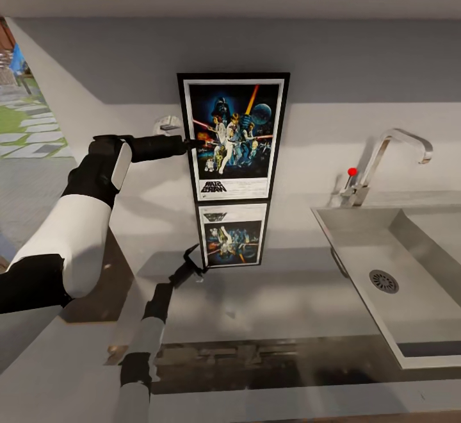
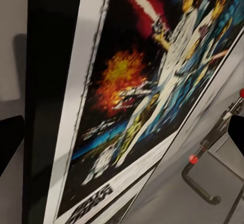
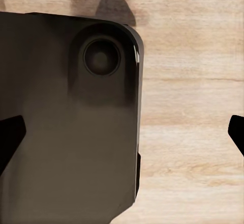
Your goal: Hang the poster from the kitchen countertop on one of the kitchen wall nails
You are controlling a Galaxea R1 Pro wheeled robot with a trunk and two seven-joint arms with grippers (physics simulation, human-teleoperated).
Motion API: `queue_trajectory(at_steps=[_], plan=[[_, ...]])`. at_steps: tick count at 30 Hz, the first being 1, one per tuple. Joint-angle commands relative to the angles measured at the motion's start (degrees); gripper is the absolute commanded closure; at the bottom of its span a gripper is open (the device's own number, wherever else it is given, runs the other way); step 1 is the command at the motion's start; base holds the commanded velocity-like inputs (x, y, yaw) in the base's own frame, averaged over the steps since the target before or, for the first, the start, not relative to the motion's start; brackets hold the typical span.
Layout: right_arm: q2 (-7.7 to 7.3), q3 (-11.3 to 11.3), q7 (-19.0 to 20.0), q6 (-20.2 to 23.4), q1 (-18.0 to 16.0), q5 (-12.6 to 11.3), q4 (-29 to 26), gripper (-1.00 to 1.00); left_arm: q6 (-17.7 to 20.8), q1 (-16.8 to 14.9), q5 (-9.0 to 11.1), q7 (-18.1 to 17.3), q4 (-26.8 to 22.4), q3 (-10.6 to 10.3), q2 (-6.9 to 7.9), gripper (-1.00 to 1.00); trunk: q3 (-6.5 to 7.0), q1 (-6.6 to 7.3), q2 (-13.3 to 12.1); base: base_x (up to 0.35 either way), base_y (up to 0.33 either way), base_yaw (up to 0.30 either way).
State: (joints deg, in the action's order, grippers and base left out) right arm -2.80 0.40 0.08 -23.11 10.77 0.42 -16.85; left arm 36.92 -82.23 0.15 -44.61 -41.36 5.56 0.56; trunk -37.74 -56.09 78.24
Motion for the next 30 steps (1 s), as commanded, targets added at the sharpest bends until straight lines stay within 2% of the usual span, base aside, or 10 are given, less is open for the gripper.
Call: queue_trajectory(at_steps=[1, 30], plan=[[-0.01, 0.04, 0.01, -0.07, 0.03, 0.04, -0.11, -1.00, 0.44, -0.04, 0.01, -0.21, -0.02, 0.15, -0.03, -1.00, -0.04, 0.00, 0.03, 0.000, 0.000, 0.000], [-0.02, 0.04, 0.01, -0.09, 0.04, 0.02, -0.20, -1.00, 0.44, -0.04, -0.04, -0.14, -0.19, 0.15, -0.03, -1.00, -1.91, 0.00, 0.03, 0.000, 0.000, 0.000]])
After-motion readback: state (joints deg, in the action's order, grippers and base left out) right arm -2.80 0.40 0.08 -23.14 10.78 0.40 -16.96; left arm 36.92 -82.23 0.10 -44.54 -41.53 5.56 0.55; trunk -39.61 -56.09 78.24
